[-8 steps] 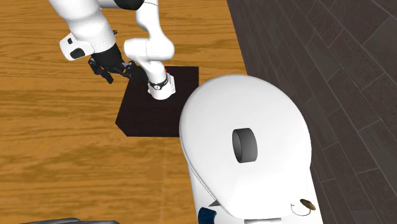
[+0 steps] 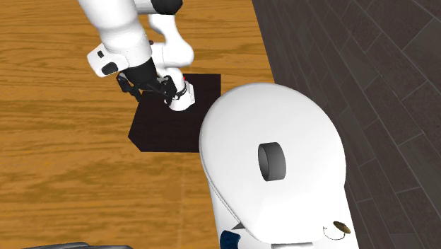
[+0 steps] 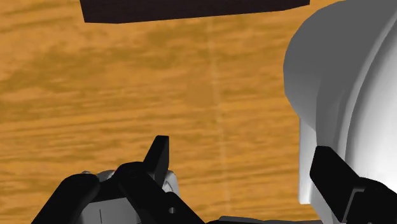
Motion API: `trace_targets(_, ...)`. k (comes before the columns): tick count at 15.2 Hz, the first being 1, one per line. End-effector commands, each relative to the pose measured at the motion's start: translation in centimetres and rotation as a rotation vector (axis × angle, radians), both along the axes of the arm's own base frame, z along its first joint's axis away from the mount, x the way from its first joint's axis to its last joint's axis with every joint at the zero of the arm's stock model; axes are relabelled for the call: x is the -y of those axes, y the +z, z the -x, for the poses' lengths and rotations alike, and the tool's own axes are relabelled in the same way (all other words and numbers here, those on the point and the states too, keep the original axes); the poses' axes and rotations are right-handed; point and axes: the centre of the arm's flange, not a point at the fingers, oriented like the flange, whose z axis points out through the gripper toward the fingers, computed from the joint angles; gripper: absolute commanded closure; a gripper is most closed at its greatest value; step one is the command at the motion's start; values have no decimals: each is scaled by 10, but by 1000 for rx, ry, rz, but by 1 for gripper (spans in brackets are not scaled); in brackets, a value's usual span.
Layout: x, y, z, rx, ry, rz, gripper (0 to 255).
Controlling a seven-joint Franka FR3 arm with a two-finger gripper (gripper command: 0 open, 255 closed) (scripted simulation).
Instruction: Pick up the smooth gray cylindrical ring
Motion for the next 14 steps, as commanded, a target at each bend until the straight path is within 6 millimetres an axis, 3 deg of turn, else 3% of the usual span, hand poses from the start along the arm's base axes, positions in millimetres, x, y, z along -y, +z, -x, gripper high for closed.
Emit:
trace_targets(1,-22,1,-13,9,11,-1,0)
trace_targets(14,-172,15,-85,65,79,-3,0)
